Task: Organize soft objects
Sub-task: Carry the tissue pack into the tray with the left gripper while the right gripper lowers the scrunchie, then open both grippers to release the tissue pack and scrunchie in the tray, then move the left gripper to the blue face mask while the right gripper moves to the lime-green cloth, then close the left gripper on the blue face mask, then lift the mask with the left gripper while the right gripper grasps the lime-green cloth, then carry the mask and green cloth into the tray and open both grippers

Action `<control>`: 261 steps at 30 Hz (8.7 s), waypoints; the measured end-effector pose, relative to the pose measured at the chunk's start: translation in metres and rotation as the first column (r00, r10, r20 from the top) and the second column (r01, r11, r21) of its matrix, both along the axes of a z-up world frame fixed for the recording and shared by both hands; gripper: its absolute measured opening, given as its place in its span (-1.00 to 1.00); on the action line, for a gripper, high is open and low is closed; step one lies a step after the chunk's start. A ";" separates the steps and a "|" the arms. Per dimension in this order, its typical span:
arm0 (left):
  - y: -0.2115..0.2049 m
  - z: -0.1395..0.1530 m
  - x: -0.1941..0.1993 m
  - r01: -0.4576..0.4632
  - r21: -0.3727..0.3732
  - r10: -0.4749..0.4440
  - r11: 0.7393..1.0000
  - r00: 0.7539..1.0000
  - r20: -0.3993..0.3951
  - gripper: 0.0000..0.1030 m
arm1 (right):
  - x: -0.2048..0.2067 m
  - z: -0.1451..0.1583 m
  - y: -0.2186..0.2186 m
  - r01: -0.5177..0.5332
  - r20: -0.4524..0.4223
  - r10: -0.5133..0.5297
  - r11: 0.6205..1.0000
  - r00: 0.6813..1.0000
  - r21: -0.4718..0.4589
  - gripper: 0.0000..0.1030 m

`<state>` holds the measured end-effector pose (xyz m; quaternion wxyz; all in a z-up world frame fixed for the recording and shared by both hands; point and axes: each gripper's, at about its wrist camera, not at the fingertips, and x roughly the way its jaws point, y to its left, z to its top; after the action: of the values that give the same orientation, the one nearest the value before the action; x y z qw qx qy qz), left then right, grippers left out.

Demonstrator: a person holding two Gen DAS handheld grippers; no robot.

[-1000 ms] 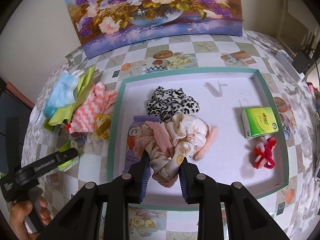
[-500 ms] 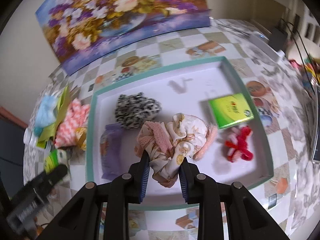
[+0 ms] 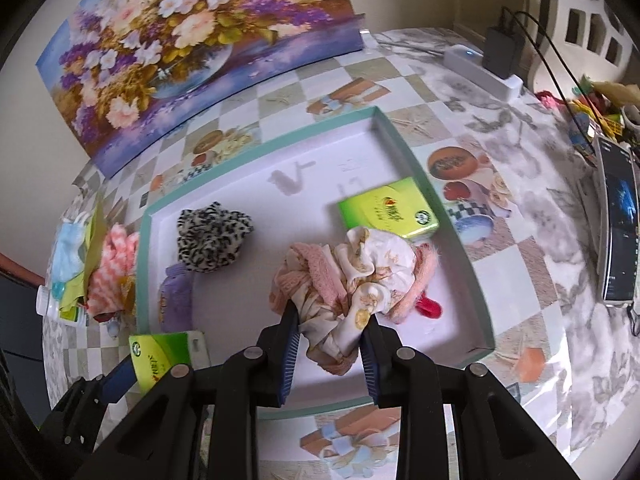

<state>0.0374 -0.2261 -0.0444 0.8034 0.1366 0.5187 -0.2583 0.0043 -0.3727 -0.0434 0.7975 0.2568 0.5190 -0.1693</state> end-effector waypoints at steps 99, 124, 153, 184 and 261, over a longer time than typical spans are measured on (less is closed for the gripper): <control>0.188 0.025 0.106 -0.616 -0.055 0.615 0.786 0.788 -0.035 0.87 | 0.063 0.037 0.113 -0.298 0.013 0.304 0.939 0.953 -0.171 0.98; 0.237 0.025 0.180 -0.667 -0.138 0.655 0.732 0.745 -0.130 0.95 | 0.159 0.046 0.173 -0.440 0.045 0.448 0.890 0.893 -0.123 0.97; 0.199 0.032 0.191 -0.561 -0.038 0.560 0.827 0.828 -0.034 -0.10 | 0.173 0.032 0.162 -0.408 0.085 0.411 0.911 0.908 -0.056 0.53; 0.178 0.025 0.182 -0.475 -0.043 0.473 0.879 0.880 -0.037 -0.86 | 0.174 0.028 0.167 -0.420 0.068 0.423 0.906 0.904 -0.054 0.53; 0.281 0.105 0.157 -0.636 -0.283 0.674 0.718 0.736 0.056 -0.93 | 0.153 0.102 0.193 -0.477 0.338 0.468 0.877 0.817 -0.060 -0.86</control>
<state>0.1945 0.0545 0.0602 0.8909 -0.1369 0.4330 -0.0069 0.1576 -0.1798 0.0589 0.8886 0.1562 0.4222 0.0881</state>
